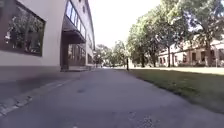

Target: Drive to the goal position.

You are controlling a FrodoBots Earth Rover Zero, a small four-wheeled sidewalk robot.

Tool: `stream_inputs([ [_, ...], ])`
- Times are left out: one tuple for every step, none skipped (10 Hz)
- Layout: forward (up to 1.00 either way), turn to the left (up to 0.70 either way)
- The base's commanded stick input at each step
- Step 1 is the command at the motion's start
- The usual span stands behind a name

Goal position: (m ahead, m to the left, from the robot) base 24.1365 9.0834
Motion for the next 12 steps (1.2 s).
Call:
stream_inputs([
  [0.85,0.00],
  [0.85,0.00],
  [0.85,0.00],
  [0.85,0.00],
  [0.85,0.00],
  [0.85,0.00],
  [0.85,0.00],
  [0.85,0.00],
  [0.85,0.00],
  [0.85,0.00],
  [0.85,0.00],
  [0.85,0.00],
])
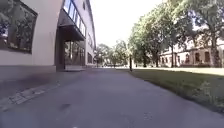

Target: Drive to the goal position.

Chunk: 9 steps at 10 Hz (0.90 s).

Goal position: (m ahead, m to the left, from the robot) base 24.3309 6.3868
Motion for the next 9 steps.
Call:
stream_inputs([
  [0.85,0.00],
  [0.85,0.00],
  [0.85,0.00],
  [0.85,0.00],
  [0.85,0.00],
  [0.85,0.00],
  [0.85,0.00],
  [0.85,0.00],
  [0.85,0.00],
])
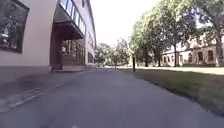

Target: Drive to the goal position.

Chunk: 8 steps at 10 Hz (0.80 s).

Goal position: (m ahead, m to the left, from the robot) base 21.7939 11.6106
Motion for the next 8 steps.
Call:
stream_inputs([
  [0.85,0.00],
  [0.85,0.00],
  [0.85,0.00],
  [0.85,0.00],
  [0.85,0.00],
  [0.85,0.00],
  [0.85,0.00],
  [0.85,0.00],
])
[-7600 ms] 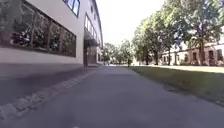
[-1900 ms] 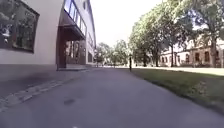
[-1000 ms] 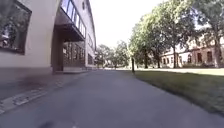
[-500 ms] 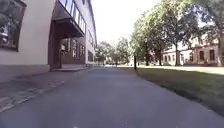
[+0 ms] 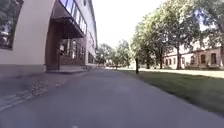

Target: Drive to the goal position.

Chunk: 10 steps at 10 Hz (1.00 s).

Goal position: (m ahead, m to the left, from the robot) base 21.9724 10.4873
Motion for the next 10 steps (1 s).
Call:
stream_inputs([
  [0.85,0.00],
  [0.85,0.00],
  [0.85,0.00],
  [0.85,0.00],
  [0.85,0.00],
  [0.85,0.00],
  [0.85,0.00],
  [0.85,0.00],
  [0.85,0.00],
  [0.85,0.00],
])
